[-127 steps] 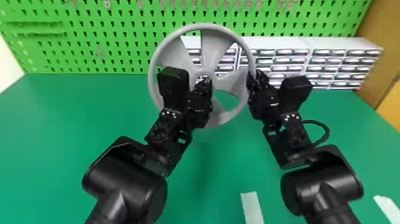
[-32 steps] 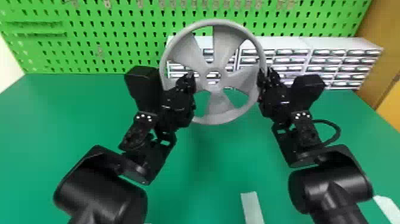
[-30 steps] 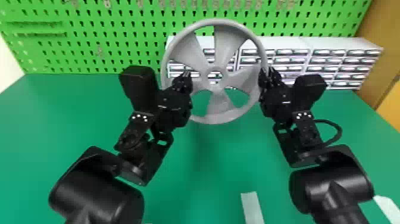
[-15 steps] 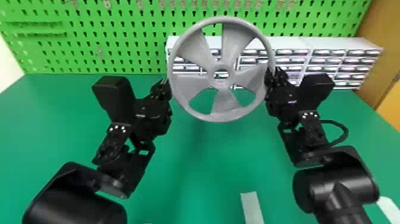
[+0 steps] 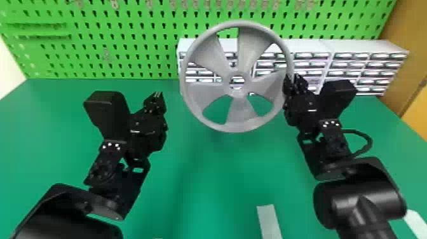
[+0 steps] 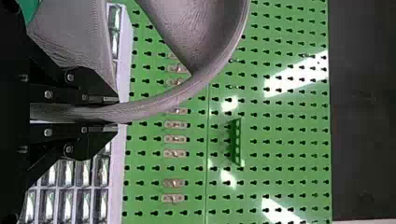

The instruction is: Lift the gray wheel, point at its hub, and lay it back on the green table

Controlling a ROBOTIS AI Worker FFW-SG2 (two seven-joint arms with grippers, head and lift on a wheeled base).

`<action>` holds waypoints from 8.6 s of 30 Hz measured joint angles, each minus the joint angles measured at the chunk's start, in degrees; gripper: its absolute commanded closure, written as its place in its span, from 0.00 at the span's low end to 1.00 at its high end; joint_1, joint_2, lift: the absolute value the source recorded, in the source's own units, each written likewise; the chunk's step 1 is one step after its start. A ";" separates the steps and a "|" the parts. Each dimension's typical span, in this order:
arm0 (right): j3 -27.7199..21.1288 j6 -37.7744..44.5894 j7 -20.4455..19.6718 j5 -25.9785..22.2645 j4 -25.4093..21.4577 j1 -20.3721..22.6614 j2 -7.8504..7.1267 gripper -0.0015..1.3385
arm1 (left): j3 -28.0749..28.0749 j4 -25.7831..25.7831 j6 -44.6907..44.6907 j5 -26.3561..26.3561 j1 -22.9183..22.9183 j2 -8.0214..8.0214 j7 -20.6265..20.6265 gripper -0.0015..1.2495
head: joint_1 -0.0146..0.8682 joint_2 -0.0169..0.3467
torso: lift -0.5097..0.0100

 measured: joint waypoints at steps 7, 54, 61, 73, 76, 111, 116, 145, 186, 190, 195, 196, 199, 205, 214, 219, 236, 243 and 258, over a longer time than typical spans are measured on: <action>0.00 4.20 0.00 -0.18 -2.50 -0.07 -0.06 0.94 | 0.17 0.01 0.18 -0.26 -0.12 -0.01 0.00 0.96 | 0.80 0.18 | 0.80; -5.47 83.35 -18.24 -19.10 -19.81 -12.49 1.12 0.94 | 0.15 1.51 0.44 -0.87 -1.61 0.04 -0.08 0.96 | 0.80 0.18 | 0.80; -5.44 85.04 -18.21 -20.33 -18.34 -13.09 1.13 0.94 | -0.11 1.76 0.44 -0.85 -1.81 0.07 -0.09 0.96 | 0.80 0.18 | 0.80; -5.44 87.62 -18.20 -21.24 -16.08 -14.02 1.16 0.94 | -0.38 1.96 0.44 -0.84 -2.00 0.11 -0.09 0.96 | 0.80 0.18 | 0.80; -5.24 87.78 -18.22 -21.30 -15.36 -14.18 1.09 0.94 | -0.45 2.04 0.44 -0.84 -2.10 0.14 -0.09 0.96 | 0.80 0.18 | 0.80; -0.38 81.74 -18.20 -22.40 3.41 -14.36 0.72 0.94 | -1.15 2.81 0.35 -0.75 -2.67 0.15 -0.09 0.96 | 0.80 0.18 | 0.80; -0.37 80.77 -18.20 -23.14 4.83 -14.27 0.66 0.94 | -1.25 2.89 0.35 -0.73 -2.67 0.15 -0.09 0.96 | 0.80 0.18 | 0.80; -0.62 79.78 -18.21 -25.29 8.26 -14.76 0.35 0.25 | -1.49 3.17 0.32 -0.49 -2.67 0.15 -0.09 0.96 | 0.80 0.18 | 0.80; -0.03 54.38 -14.03 -23.88 -6.62 -6.83 -4.00 0.08 | -1.35 3.45 0.26 -0.40 -2.51 0.13 -0.09 0.96 | 0.80 0.18 | 0.80; -0.97 48.06 -10.57 -19.27 -9.50 -4.47 -3.44 0.08 | -1.08 3.50 0.26 -0.51 -2.39 0.08 -0.06 0.96 | 0.80 0.18 | 0.80; -2.38 39.21 -6.41 -12.98 -11.73 -1.58 -1.86 0.08 | -0.68 3.58 0.26 -0.87 -2.27 0.04 -0.01 0.96 | 0.80 0.18 | 0.80; -2.52 37.27 -5.94 -12.02 -11.87 -1.06 -1.61 0.08 | -0.62 3.62 0.26 -0.94 -2.25 0.02 0.00 0.96 | 0.80 0.18 | 0.80; -2.74 30.64 -5.03 -9.21 -12.03 0.62 -0.94 0.08 | -0.41 3.81 0.26 -1.15 -2.23 -0.12 0.00 0.96 | 0.80 0.18 | 0.80; -2.79 21.14 -2.87 -6.02 -12.04 3.10 -0.55 0.09 | 0.27 4.08 -0.05 -1.77 -1.98 -0.57 0.04 0.96 | 0.80 0.18 | 0.80; -2.22 11.10 -2.56 -4.12 -11.99 6.46 -0.99 0.10 | 1.23 4.52 -1.21 -2.89 -1.26 -0.97 1.20 0.96 | 0.80 0.18 | 0.80; -2.53 6.75 -2.56 -3.54 -12.00 8.59 -1.29 0.10 | 1.61 5.35 -2.34 -3.37 -0.95 -1.19 1.30 0.96 | 0.80 0.18 | 0.80; -3.59 4.17 -2.56 -3.29 -12.06 11.50 -1.38 0.10 | 2.23 6.46 -3.28 -3.57 -0.72 -1.84 1.85 0.10 | 0.80 0.18 | 0.80; -3.37 4.51 -2.56 -3.29 -12.06 11.57 -1.52 0.10 | 2.02 6.95 -3.42 -3.69 -0.92 -1.87 1.78 0.00 | 0.80 0.18 | 0.80; -3.32 4.91 -2.56 -3.10 -12.07 11.53 -1.56 0.10 | 2.07 8.33 -5.37 -3.39 -1.05 -1.95 0.98 0.00 | 0.80 0.18 | 0.80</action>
